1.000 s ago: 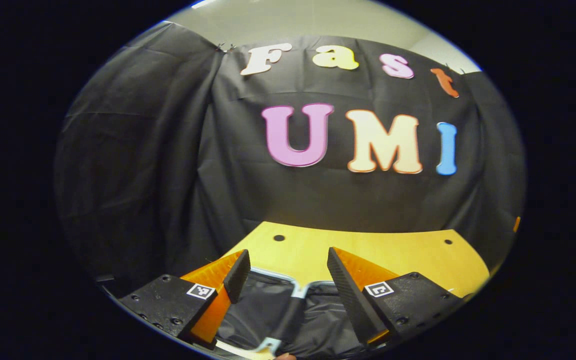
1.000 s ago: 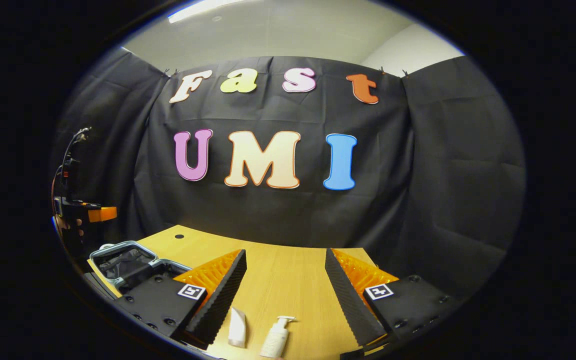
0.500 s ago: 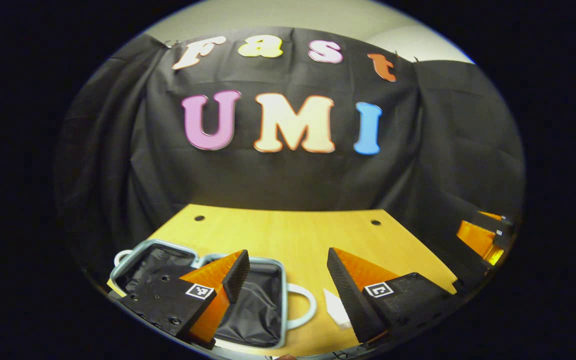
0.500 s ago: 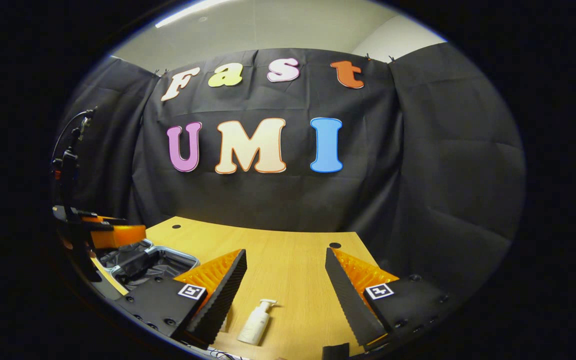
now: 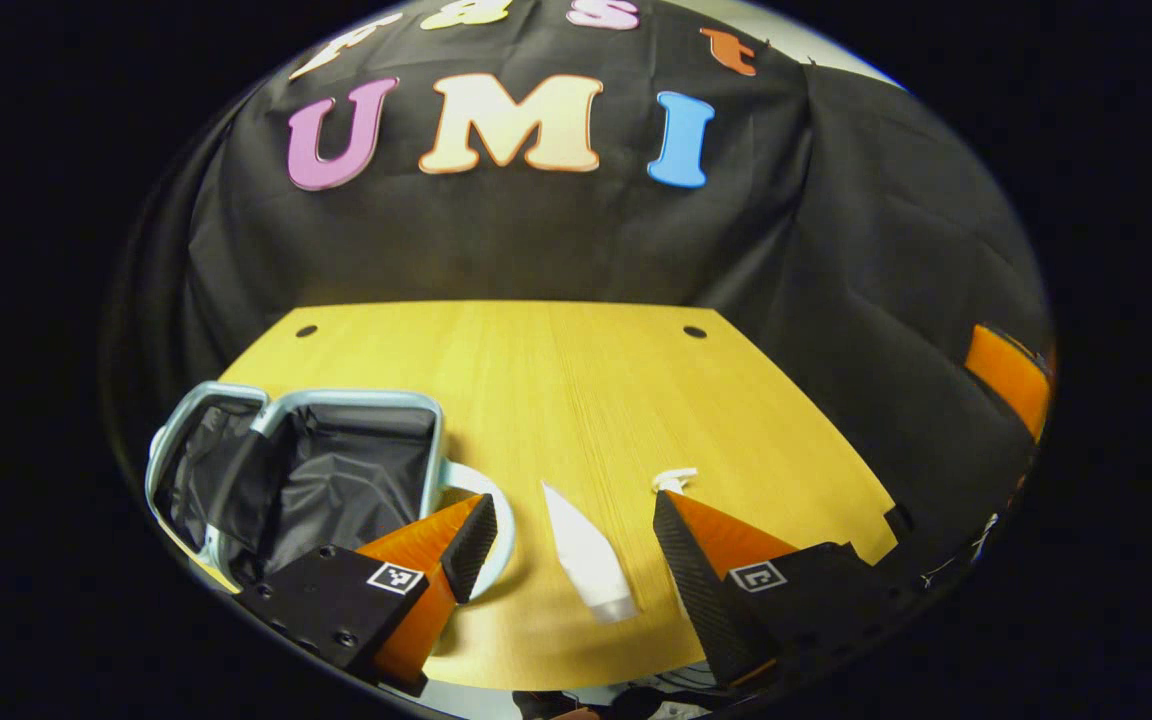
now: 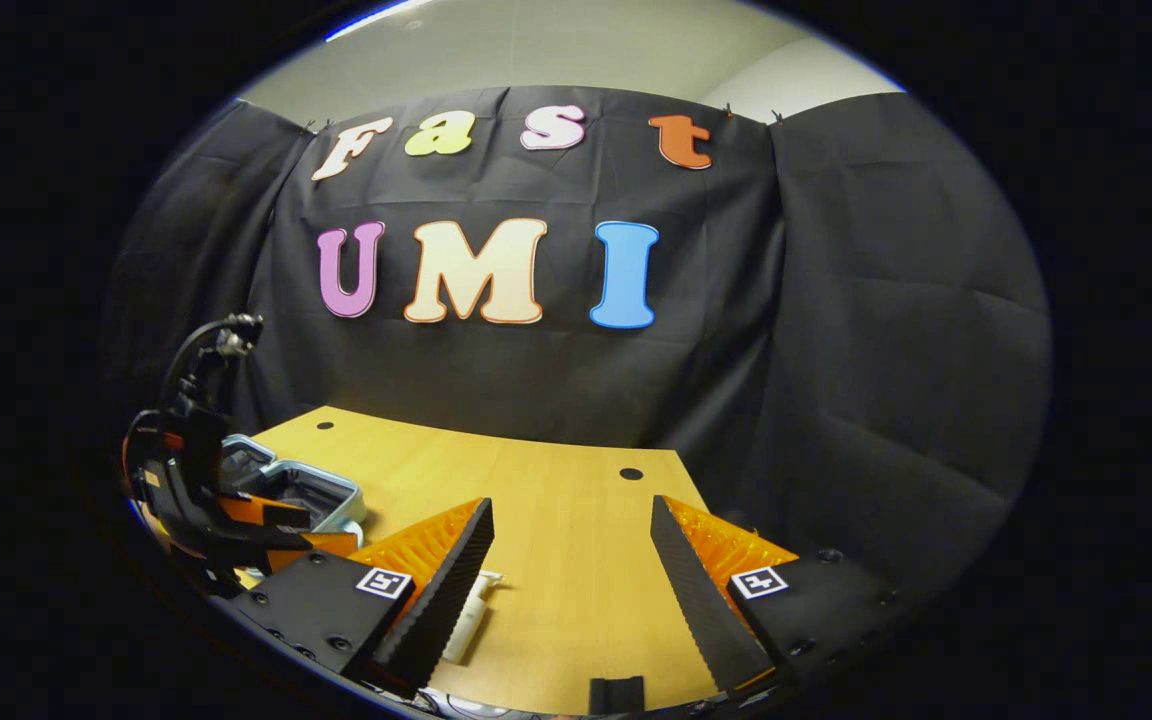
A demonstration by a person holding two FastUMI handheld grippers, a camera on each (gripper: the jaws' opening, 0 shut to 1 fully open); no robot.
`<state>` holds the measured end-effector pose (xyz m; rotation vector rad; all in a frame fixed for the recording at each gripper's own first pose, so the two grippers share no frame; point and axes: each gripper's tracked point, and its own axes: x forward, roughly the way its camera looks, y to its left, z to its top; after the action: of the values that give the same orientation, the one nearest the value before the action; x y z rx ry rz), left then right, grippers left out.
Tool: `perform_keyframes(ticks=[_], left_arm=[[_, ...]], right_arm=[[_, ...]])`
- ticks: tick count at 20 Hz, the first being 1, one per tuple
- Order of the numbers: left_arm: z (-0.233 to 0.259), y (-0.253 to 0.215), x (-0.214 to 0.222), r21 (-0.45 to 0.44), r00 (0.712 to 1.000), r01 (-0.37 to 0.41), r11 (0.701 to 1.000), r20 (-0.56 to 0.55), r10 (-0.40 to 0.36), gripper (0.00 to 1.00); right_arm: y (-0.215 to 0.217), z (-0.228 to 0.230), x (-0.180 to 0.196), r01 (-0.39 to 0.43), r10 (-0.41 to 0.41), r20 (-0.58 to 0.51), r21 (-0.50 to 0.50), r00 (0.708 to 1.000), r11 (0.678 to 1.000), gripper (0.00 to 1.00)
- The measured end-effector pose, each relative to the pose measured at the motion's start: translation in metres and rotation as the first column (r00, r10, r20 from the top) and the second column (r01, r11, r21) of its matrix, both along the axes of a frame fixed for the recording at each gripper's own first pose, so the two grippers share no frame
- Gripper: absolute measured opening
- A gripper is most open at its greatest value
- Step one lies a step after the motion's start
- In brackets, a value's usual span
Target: First open the suitcase, pack the skin care products into it, and then close the suitcase.
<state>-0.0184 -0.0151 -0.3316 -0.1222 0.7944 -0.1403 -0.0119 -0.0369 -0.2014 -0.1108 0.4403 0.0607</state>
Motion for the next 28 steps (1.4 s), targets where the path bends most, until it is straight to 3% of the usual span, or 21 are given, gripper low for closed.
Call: perform_keyframes(ticks=[6, 13, 16, 17, 18, 20, 21, 23, 24, 26, 28], left_arm=[[-0.05, -0.019, -0.01, -0.022, 0.992, 0.019, 1.0, -0.126, -0.021, 0.95], [-0.103, -0.019, -0.018, 0.002, 0.97, 0.026, 1.0, -0.242, -0.025, 0.95], [-0.12, -0.022, -0.022, -0.005, 0.96, 0.025, 1.0, -0.279, -0.025, 0.89], [-0.121, -0.017, -0.021, 0.029, 0.963, 0.023, 0.999, -0.268, -0.014, 0.88], [-0.124, -0.015, -0.015, 0.044, 0.969, 0.034, 0.998, -0.247, -0.022, 0.84], [-0.125, -0.011, -0.016, 0.09, 0.97, 0.061, 0.994, -0.241, -0.037, 0.65], [-0.126, -0.011, -0.017, 0.109, 0.969, 0.092, 0.99, -0.24, -0.064, 0.63], [-0.128, -0.013, -0.015, 0.129, 0.969, 0.122, 0.984, -0.231, -0.09, 0.48], [-0.127, -0.014, -0.013, 0.11, 0.971, 0.111, 0.988, -0.226, -0.084, 0.4], [-0.126, -0.013, -0.012, 0.071, 0.967, 0.109, 0.992, -0.241, -0.089, 0.14], [-0.124, -0.016, -0.014, 0.0, 0.96, 0.1, 0.995, -0.264, -0.096, 0.07]], right_arm=[[-0.011, -0.007, -0.005, 0.028, -0.029, -0.026, -0.029, 0.999, 0.999, 1.0], [0.006, -0.027, -0.008, -0.001, -0.003, -0.082, -0.045, 0.997, 0.999, 1.0], [0.013, -0.03, -0.006, -0.013, 0.008, -0.087, -0.054, 0.996, 0.998, 1.0], [0.015, -0.031, -0.005, -0.016, 0.01, -0.092, -0.055, 0.996, 0.998, 0.99], [0.016, -0.034, -0.005, -0.016, 0.011, -0.096, -0.057, 0.995, 0.998, 1.0], [0.016, -0.036, -0.005, -0.015, 0.009, -0.103, -0.058, 0.995, 0.998, 1.0], [0.018, -0.037, -0.004, -0.014, 0.008, -0.107, -0.056, 0.994, 0.998, 1.0], [0.025, -0.042, -0.002, -0.016, 0.011, -0.118, -0.041, 0.993, 0.999, 1.0], [0.028, -0.046, -0.002, -0.019, 0.015, -0.127, -0.031, 0.992, 0.999, 1.0], [0.036, -0.055, -0.002, -0.022, 0.021, -0.154, -0.002, 0.988, 1.0, 1.0], [0.045, -0.071, -0.003, -0.023, 0.031, -0.205, 0.041, 0.978, 0.999, 1.0]])
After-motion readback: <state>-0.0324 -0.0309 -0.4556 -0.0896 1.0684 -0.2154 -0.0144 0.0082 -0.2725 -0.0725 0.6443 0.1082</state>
